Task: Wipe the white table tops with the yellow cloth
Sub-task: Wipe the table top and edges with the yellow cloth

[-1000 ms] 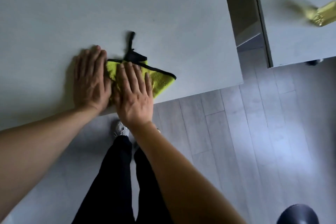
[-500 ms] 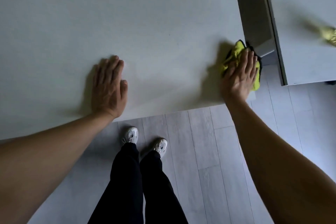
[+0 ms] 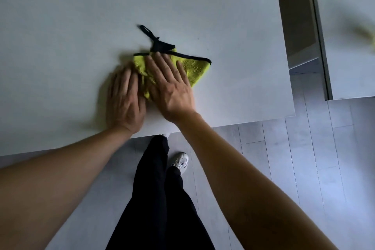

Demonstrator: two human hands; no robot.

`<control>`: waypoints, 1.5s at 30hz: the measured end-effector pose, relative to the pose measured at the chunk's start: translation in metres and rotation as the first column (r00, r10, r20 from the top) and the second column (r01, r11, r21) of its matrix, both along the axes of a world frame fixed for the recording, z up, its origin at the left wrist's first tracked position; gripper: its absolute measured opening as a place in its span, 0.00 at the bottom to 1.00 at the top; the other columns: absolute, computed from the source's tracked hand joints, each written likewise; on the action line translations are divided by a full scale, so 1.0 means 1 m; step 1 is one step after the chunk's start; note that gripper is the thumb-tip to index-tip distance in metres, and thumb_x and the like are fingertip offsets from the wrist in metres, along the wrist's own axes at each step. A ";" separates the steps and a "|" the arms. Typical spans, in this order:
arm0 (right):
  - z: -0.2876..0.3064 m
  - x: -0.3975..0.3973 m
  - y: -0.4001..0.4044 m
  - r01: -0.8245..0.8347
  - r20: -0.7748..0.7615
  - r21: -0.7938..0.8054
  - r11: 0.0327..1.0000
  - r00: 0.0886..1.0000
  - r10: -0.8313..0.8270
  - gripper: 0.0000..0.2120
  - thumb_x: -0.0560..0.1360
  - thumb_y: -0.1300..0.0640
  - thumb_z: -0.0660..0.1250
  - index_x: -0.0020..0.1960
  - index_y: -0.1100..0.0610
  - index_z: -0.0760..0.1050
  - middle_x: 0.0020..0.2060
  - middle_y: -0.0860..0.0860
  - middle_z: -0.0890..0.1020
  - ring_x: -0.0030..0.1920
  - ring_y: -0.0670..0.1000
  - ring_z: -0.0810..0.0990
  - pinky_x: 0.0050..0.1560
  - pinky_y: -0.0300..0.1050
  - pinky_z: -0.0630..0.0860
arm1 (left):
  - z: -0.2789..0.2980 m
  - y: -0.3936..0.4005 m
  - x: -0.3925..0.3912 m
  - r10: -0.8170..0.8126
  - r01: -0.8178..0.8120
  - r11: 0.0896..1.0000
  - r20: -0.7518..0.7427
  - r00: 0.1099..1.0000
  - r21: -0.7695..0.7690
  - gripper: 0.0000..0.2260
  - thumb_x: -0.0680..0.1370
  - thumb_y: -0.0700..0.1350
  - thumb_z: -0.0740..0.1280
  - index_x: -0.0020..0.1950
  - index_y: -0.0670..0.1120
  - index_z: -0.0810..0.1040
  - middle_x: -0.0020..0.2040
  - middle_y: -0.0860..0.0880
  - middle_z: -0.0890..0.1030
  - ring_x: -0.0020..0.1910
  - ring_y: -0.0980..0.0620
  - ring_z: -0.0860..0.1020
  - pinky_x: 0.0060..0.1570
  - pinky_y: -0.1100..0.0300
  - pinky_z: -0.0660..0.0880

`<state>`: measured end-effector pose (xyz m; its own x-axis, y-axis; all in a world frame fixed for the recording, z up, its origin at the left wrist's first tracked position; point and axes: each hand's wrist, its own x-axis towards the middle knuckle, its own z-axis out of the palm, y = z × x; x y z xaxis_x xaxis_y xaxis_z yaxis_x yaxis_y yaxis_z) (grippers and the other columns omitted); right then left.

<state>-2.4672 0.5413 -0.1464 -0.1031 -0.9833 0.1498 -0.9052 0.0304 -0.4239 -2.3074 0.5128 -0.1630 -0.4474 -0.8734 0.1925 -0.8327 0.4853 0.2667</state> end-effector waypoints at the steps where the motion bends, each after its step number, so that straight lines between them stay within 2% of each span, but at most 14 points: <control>1: -0.001 -0.011 -0.001 0.026 -0.003 -0.002 1.000 1.000 -0.026 0.26 0.84 0.46 0.56 0.80 0.54 0.61 0.79 0.53 0.62 0.80 0.52 0.56 0.79 0.56 0.53 | 0.001 0.000 0.000 0.000 0.000 1.000 -0.001 1.000 0.003 0.27 0.81 0.43 0.56 0.80 0.36 0.65 0.81 0.37 0.65 0.80 0.36 0.63 0.83 0.46 0.53; 4: -0.010 -0.068 -0.001 0.290 -0.001 -0.005 0.957 0.957 -0.290 0.26 0.83 0.48 0.54 0.79 0.54 0.63 0.78 0.53 0.65 0.79 0.53 0.60 0.78 0.56 0.55 | 0.002 0.000 -0.001 0.008 -0.008 0.999 0.010 1.000 0.038 0.28 0.82 0.43 0.55 0.83 0.40 0.60 0.84 0.41 0.61 0.83 0.39 0.59 0.83 0.47 0.52; 8: -0.009 -0.177 0.015 0.601 -0.047 0.075 0.796 0.799 -0.599 0.29 0.82 0.47 0.50 0.81 0.54 0.57 0.80 0.53 0.60 0.80 0.53 0.55 0.79 0.55 0.51 | 0.000 -0.001 -0.001 0.005 -0.007 0.999 0.040 0.999 0.049 0.28 0.83 0.44 0.54 0.84 0.41 0.59 0.84 0.41 0.59 0.83 0.40 0.58 0.83 0.46 0.52; 13: -0.005 -0.194 0.008 0.777 -0.034 0.081 0.625 0.629 -0.777 0.30 0.83 0.45 0.49 0.82 0.54 0.54 0.81 0.52 0.56 0.81 0.53 0.52 0.79 0.56 0.47 | 0.000 -0.001 -0.004 0.018 -0.021 0.999 0.063 0.998 0.044 0.28 0.83 0.46 0.54 0.84 0.40 0.59 0.84 0.41 0.59 0.83 0.40 0.58 0.83 0.46 0.51; 16: -0.007 -0.149 -0.014 0.714 -0.083 0.072 0.696 0.700 -0.709 0.30 0.81 0.47 0.50 0.81 0.57 0.56 0.80 0.54 0.59 0.80 0.54 0.55 0.78 0.57 0.51 | 0.002 0.000 -0.005 0.023 -0.026 0.999 0.063 0.998 0.048 0.29 0.83 0.46 0.54 0.84 0.40 0.59 0.84 0.41 0.59 0.83 0.40 0.57 0.83 0.45 0.52; 20: -0.005 -0.031 -0.052 0.321 -0.009 0.002 0.947 0.947 -0.320 0.28 0.81 0.48 0.55 0.79 0.57 0.63 0.78 0.56 0.65 0.79 0.56 0.60 0.78 0.57 0.53 | 0.001 0.000 -0.004 0.016 -0.018 0.999 0.073 0.997 0.037 0.27 0.84 0.46 0.54 0.83 0.38 0.61 0.83 0.40 0.61 0.83 0.38 0.59 0.82 0.43 0.54; 22: 0.001 0.005 -0.063 0.165 -0.001 -0.006 0.986 0.986 -0.165 0.27 0.82 0.46 0.55 0.78 0.55 0.64 0.78 0.53 0.65 0.79 0.53 0.59 0.79 0.56 0.53 | -0.002 -0.001 -0.002 0.028 -0.030 0.999 0.077 0.997 0.025 0.25 0.85 0.45 0.55 0.80 0.35 0.65 0.81 0.37 0.65 0.81 0.36 0.62 0.82 0.43 0.55; 25: 0.001 -0.001 -0.064 0.080 -0.012 -0.031 0.996 0.997 -0.081 0.26 0.83 0.45 0.56 0.78 0.53 0.65 0.78 0.52 0.65 0.79 0.52 0.60 0.78 0.54 0.54 | 0.000 -0.002 -0.002 0.020 -0.023 0.999 0.071 0.997 0.042 0.25 0.84 0.45 0.55 0.79 0.34 0.65 0.80 0.36 0.66 0.81 0.36 0.62 0.82 0.44 0.54; 27: -0.003 -0.026 -0.062 0.105 -0.014 -0.044 0.993 0.994 -0.106 0.26 0.83 0.46 0.57 0.77 0.55 0.66 0.77 0.54 0.67 0.78 0.53 0.62 0.78 0.55 0.57 | 0.004 -0.001 -0.002 0.014 -0.017 0.998 0.053 0.998 0.064 0.27 0.83 0.45 0.55 0.82 0.37 0.62 0.82 0.38 0.63 0.82 0.38 0.60 0.83 0.46 0.52; 30: -0.010 -0.095 -0.055 0.329 0.003 -0.015 0.944 0.944 -0.329 0.26 0.82 0.48 0.57 0.77 0.58 0.65 0.76 0.57 0.67 0.77 0.56 0.63 0.78 0.57 0.57 | 0.007 -0.001 -0.002 0.014 -0.016 0.997 0.029 1.000 0.075 0.28 0.83 0.45 0.55 0.83 0.38 0.60 0.83 0.40 0.61 0.83 0.39 0.59 0.83 0.46 0.52; 34: -0.004 -0.200 -0.033 0.622 -0.067 0.075 0.779 0.783 -0.619 0.28 0.82 0.48 0.51 0.80 0.55 0.58 0.80 0.54 0.60 0.80 0.54 0.56 0.79 0.54 0.51 | 0.005 0.000 -0.004 0.024 -0.026 0.997 0.029 0.999 0.071 0.28 0.83 0.45 0.55 0.83 0.37 0.60 0.83 0.39 0.61 0.82 0.38 0.60 0.82 0.44 0.55; 39: 0.001 -0.197 -0.042 0.790 -0.041 0.092 0.607 0.612 -0.790 0.30 0.81 0.44 0.48 0.81 0.53 0.56 0.80 0.52 0.58 0.81 0.53 0.53 0.79 0.56 0.49 | 0.005 -0.001 -0.004 0.024 -0.029 0.996 0.055 0.998 0.090 0.28 0.83 0.45 0.55 0.83 0.38 0.60 0.84 0.39 0.61 0.83 0.39 0.59 0.82 0.43 0.54; 42: -0.001 -0.144 -0.066 0.648 -0.084 0.067 0.759 0.762 -0.643 0.31 0.80 0.45 0.47 0.79 0.57 0.61 0.78 0.56 0.63 0.79 0.56 0.59 0.77 0.58 0.54 | 0.005 -0.001 -0.004 0.023 -0.029 0.996 0.068 0.997 0.087 0.28 0.84 0.45 0.55 0.83 0.38 0.60 0.84 0.39 0.61 0.83 0.39 0.58 0.82 0.43 0.55; 45: 0.000 -0.064 -0.096 0.328 -0.013 0.026 0.944 0.945 -0.328 0.29 0.81 0.47 0.53 0.78 0.58 0.64 0.77 0.57 0.65 0.78 0.58 0.60 0.77 0.61 0.55 | 0.009 -0.002 -0.005 0.028 -0.032 0.996 0.051 0.998 0.088 0.28 0.83 0.45 0.56 0.83 0.37 0.61 0.83 0.39 0.63 0.82 0.38 0.61 0.82 0.43 0.55</control>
